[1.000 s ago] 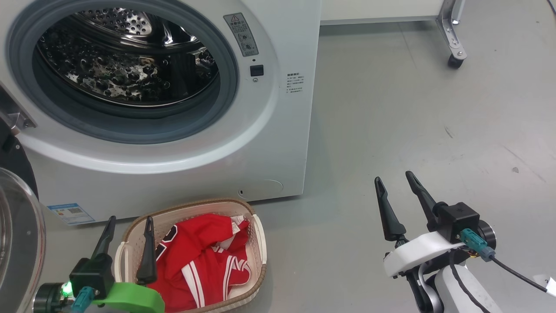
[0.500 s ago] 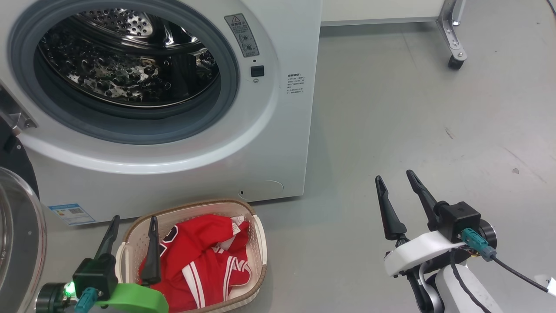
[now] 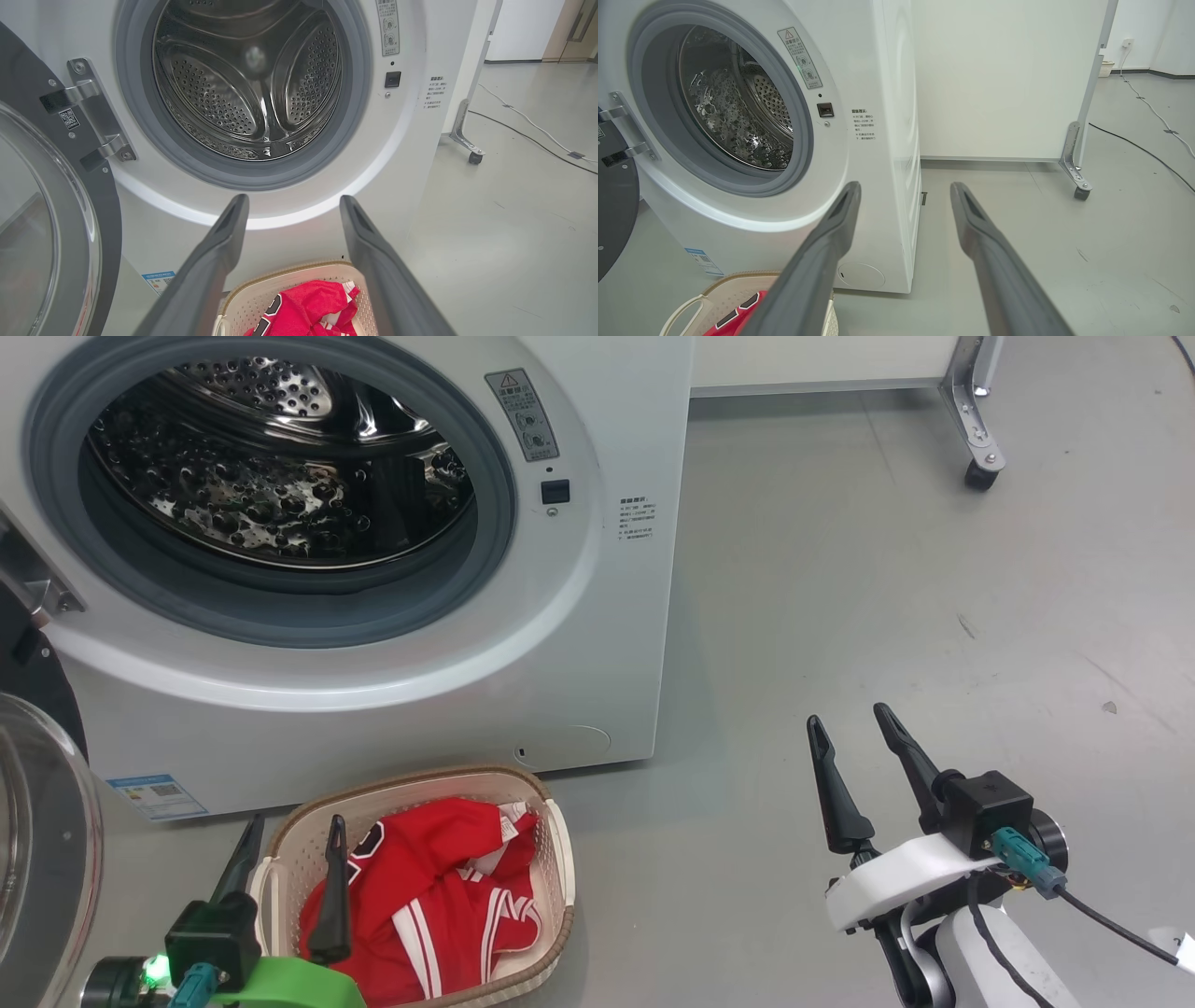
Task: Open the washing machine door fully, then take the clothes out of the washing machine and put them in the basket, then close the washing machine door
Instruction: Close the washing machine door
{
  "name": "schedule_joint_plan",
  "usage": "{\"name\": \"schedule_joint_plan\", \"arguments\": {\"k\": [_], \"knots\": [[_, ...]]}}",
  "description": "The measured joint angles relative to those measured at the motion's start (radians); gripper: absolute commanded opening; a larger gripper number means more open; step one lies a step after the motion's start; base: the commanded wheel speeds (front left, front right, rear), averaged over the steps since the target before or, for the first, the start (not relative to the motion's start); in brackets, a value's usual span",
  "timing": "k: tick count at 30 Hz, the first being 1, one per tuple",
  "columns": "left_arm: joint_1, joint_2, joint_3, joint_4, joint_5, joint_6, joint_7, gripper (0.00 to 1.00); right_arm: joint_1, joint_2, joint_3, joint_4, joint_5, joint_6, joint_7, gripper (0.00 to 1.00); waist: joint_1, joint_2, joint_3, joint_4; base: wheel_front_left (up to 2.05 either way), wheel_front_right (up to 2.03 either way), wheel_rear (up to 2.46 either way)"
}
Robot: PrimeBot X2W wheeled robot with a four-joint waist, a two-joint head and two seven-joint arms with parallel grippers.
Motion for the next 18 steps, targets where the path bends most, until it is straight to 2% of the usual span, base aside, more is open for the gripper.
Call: {"name": "schedule_joint_plan", "arguments": {"k": [8,18], "knots": [[0.009,0.001,-0.001,-0.025,0.002,0.007,0.011,1.00,0.001,0.001,0.000,0.000,0.000,0.000,0.000,1.00,0.0000,0.0000,0.001,0.001,-0.17,0.62,-0.45],[0.013,0.001,-0.001,-0.047,0.002,0.009,0.026,1.00,0.001,0.003,-0.001,-0.001,0.000,0.000,0.000,1.00,0.0000,0.0000,0.001,0.003,-0.44,1.11,-0.67]]}}
